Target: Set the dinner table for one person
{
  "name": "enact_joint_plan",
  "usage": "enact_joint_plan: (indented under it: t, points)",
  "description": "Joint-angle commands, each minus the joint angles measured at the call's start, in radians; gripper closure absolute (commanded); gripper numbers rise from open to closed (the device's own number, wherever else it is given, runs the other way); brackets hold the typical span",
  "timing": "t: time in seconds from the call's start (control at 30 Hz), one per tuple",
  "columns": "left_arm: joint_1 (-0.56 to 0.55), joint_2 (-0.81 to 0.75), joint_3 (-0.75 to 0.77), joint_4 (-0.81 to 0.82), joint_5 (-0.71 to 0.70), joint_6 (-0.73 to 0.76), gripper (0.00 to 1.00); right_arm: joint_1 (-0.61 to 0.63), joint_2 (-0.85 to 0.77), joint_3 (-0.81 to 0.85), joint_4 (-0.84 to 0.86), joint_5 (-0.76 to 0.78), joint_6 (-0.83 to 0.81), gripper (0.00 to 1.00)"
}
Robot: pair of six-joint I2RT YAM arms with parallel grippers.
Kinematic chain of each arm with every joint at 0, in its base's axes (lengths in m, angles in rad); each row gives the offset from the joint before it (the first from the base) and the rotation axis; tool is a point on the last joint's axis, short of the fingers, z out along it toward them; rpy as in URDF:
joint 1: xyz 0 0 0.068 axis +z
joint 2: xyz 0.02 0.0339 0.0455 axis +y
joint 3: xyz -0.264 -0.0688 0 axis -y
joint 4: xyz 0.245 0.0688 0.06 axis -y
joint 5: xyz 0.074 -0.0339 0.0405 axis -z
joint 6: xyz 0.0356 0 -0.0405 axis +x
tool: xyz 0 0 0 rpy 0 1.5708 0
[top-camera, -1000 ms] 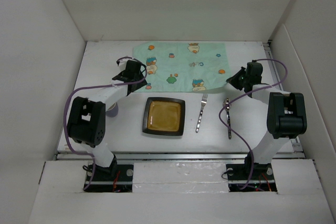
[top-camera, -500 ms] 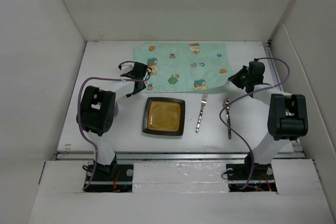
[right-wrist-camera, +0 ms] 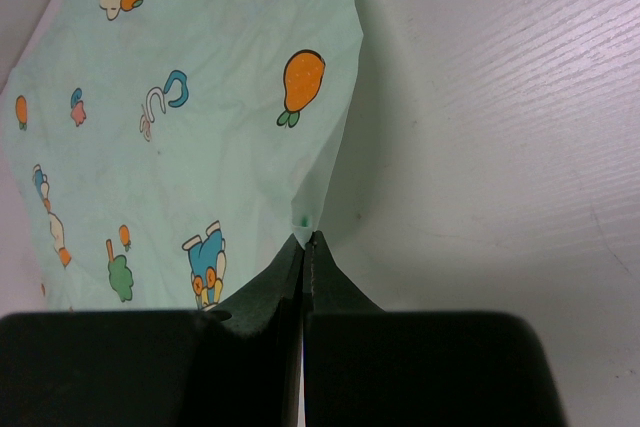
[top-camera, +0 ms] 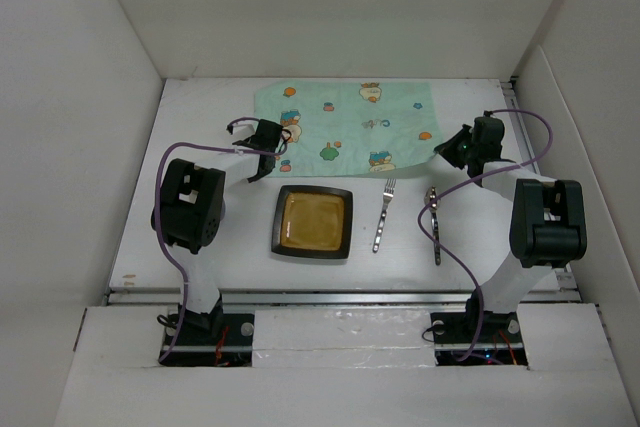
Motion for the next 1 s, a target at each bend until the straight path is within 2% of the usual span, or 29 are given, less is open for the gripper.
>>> enact_joint_plan:
  t: [0.0,0.07,0.2,0.5,0.57,0.63,0.87,0.97]
  points:
    - [0.012,0.032,0.024,-0.017,-0.003,0.01,0.87,-0.008,-0.042,-0.016,0.058,0.006,-0.008,1.0]
    - [0.012,0.049,0.05,-0.009,0.003,0.03,1.0,-0.008,-0.055,-0.019,0.058,0.009,-0.011,1.0]
    - [0.035,0.031,0.095,0.017,0.015,0.055,1.0,-0.017,-0.081,-0.019,0.059,0.012,-0.015,1.0]
    - [0.035,-0.286,0.287,0.084,0.079,0.156,1.0,-0.007,-0.18,0.083,0.035,-0.029,-0.023,1.0]
    - [0.035,-0.378,0.389,0.073,0.11,0.169,1.0,0.025,-0.242,0.167,-0.037,-0.004,-0.07,1.0]
    - [0.035,-0.433,0.418,0.075,0.116,0.17,1.0,0.035,-0.292,0.21,-0.092,0.009,-0.086,1.0]
    - [0.035,-0.639,0.443,0.115,0.136,0.204,1.0,0.092,-0.527,0.358,-0.284,0.131,-0.186,1.0]
    - [0.035,-0.662,0.43,0.126,0.146,0.208,1.0,0.101,-0.547,0.419,-0.355,0.133,-0.206,1.0]
